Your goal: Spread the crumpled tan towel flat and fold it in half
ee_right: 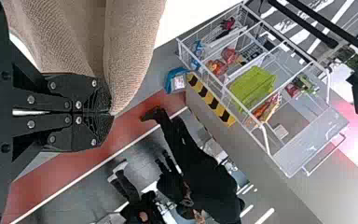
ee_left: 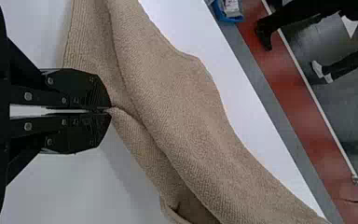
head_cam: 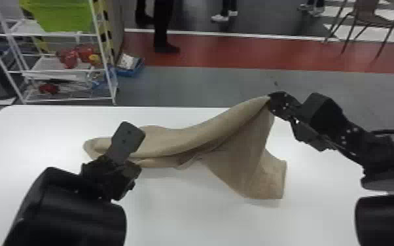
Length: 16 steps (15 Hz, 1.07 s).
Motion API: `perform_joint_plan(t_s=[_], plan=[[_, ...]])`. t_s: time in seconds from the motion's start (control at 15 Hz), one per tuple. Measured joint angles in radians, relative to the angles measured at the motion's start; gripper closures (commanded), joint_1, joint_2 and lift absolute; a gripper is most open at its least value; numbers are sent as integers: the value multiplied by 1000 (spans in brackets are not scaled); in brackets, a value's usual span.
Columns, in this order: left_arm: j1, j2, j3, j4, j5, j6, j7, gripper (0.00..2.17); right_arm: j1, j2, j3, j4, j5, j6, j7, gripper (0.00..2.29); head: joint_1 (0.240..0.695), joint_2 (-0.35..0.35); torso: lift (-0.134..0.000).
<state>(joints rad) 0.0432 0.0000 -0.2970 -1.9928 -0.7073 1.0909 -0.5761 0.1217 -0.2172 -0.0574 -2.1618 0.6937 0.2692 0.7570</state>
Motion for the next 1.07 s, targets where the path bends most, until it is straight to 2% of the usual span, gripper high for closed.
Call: perform_joint_plan(t_s=[0.07, 0.33, 0.4, 0.47, 0.53, 0.67, 0.8, 0.87, 1.0, 1.07], plan=[[27, 0, 21, -71, -1, 20, -49, 2051, 0, 0, -6, -1, -3, 0, -1, 1440, 695, -95, -123], [84, 0, 175, -442, 3, 290, -420, 2051, 8, -3, -19, -8, -15, -3, 7, 1440, 695, -89, -123], [66, 0, 225, -505, 8, 370, -518, 2051, 9, -4, -16, -8, -10, -3, 13, 1440, 695, -79, -123], [40, 0, 262, -537, 14, 429, -582, 2051, 11, -4, -9, -6, -4, -3, 19, 1440, 695, -73, -123], [4, 0, 294, -549, 19, 459, -611, 2051, 16, -4, 4, -5, 6, -3, 28, 1440, 695, -63, -123], [-61, 0, 310, -472, 13, 474, -602, 2051, 31, -4, 42, -2, 44, -7, 43, 1440, 695, -22, -123], [-115, 0, 283, -280, -1, 468, -527, 2044, 49, -3, 86, 2, 85, -12, 61, 1440, 695, 5, -123], [-130, 0, 265, -193, -9, 448, -491, 1686, 57, -2, 103, 3, 97, -15, 62, 1440, 695, 15, -123], [-143, 0, 241, -58, -21, 391, -422, 124, 66, 1, 128, 3, 105, -16, 59, 1440, 695, 42, -123], [-136, 0, 238, -38, -20, 367, -398, -2, 66, 5, 131, 2, 103, -14, 54, 1440, 695, 48, -123]])
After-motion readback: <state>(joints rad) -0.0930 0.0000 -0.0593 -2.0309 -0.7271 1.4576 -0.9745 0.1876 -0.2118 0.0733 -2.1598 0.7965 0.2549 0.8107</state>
